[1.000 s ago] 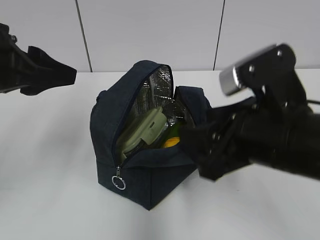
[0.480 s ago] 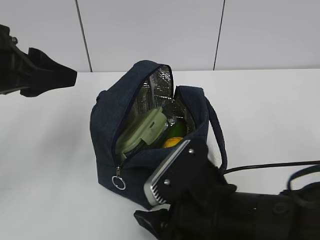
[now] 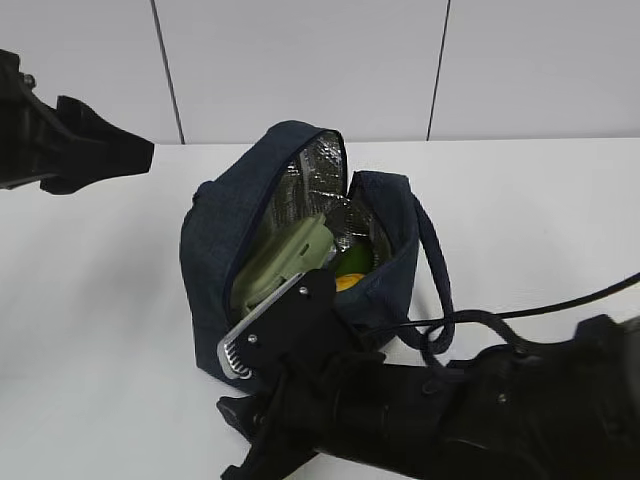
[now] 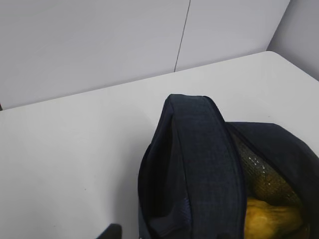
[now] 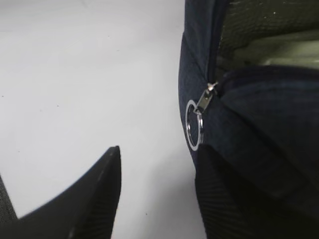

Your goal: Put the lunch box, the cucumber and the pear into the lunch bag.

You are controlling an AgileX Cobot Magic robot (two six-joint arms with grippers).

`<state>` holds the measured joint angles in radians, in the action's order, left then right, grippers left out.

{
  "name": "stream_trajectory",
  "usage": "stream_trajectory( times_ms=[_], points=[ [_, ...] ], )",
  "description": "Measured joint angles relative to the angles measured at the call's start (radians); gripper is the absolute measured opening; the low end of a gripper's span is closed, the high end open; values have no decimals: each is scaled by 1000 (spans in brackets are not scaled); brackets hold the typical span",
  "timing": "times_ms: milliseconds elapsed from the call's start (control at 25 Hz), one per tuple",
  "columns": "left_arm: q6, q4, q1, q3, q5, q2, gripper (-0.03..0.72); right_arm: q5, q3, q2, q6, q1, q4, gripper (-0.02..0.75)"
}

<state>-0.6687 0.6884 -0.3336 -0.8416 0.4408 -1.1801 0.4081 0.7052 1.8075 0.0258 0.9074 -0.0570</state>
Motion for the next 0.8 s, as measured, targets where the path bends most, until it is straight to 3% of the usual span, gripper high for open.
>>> stream_trajectory(
  times_ms=[160, 400, 800],
  points=[
    [0, 0, 0, 0, 0, 0, 342, -4, 35, 54, 3, 0, -31, 379],
    [0, 0, 0, 0, 0, 0, 342, -5, 47, 73, 101, 0, -168, 378],
    [0, 0, 0, 0, 2, 0, 342, -3, 78, 103, 129, 0, -189, 369]
  ],
)
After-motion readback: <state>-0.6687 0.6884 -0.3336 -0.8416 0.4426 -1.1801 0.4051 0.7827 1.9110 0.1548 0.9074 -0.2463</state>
